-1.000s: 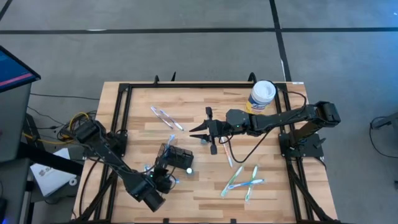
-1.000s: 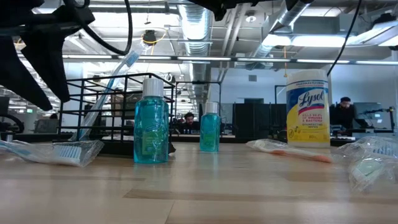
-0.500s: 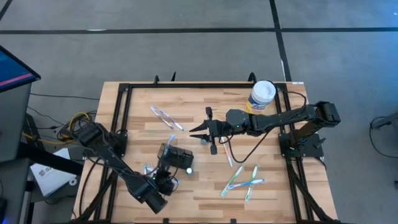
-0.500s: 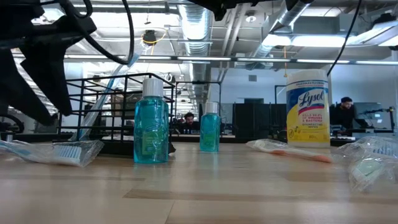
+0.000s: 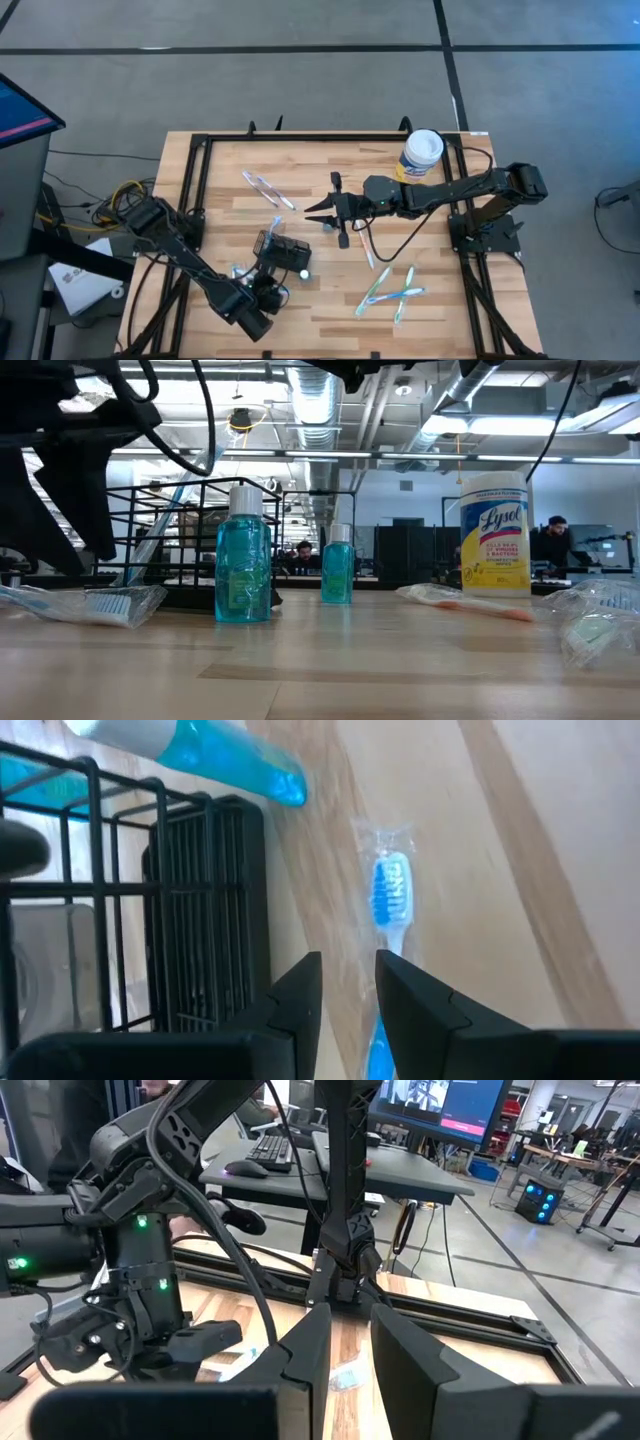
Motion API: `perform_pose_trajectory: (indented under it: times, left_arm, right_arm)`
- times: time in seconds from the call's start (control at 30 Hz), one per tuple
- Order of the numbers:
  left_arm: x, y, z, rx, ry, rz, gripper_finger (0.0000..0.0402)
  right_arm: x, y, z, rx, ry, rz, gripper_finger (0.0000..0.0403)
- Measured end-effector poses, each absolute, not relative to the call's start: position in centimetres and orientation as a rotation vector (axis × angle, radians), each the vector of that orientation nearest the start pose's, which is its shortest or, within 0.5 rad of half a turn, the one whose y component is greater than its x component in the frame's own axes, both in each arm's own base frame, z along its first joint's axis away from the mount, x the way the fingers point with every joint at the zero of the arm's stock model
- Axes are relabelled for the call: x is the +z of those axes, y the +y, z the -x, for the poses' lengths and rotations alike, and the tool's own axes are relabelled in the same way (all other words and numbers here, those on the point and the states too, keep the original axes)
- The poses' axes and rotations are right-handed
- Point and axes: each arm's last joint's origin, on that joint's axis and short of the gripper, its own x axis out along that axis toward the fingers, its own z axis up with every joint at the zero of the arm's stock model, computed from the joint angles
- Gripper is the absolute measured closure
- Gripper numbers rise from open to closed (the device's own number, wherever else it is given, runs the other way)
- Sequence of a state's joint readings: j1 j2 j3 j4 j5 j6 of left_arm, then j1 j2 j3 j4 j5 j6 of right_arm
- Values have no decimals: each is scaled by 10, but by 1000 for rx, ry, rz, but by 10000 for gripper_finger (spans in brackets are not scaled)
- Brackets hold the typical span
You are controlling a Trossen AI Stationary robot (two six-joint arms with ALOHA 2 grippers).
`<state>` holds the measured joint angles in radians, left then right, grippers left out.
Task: Pick & Place toothbrushing station
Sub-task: Put the left blue toothbrush into the left compartment of the wire organizer
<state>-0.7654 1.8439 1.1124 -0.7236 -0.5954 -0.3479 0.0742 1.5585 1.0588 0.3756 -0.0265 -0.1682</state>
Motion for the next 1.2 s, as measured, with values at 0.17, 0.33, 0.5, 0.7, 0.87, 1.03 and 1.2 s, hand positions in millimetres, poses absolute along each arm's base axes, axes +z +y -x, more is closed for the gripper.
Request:
perform_pose_trajectory:
  times: [0.17, 0.33, 0.5, 0.7, 0.87, 1.03, 1.2]
  left_arm:
    - [142, -211, -243, 55, 1109, -600, 312]
    - [142, -212, -244, 53, 1104, -593, 302]
    - [142, -213, -245, 50, 1096, -584, 272]
    - [142, -213, -245, 49, 1094, -576, 249]
    - [144, -213, -245, 41, 1096, -566, 250]
    - [151, -211, -245, 32, 1087, -543, 262]
    - [157, -212, -244, -6, 1068, -479, 272]
  right_arm:
    - [291, 27, -355, 111, 115, 171, 336]
    - [291, 27, -355, 111, 116, 171, 336]
    - [291, 27, -355, 111, 116, 171, 336]
    - [291, 27, -355, 111, 117, 171, 336]
    - [291, 27, -355, 111, 117, 171, 336]
    - [291, 27, -355, 111, 116, 171, 336]
    - [291, 27, -355, 111, 117, 171, 336]
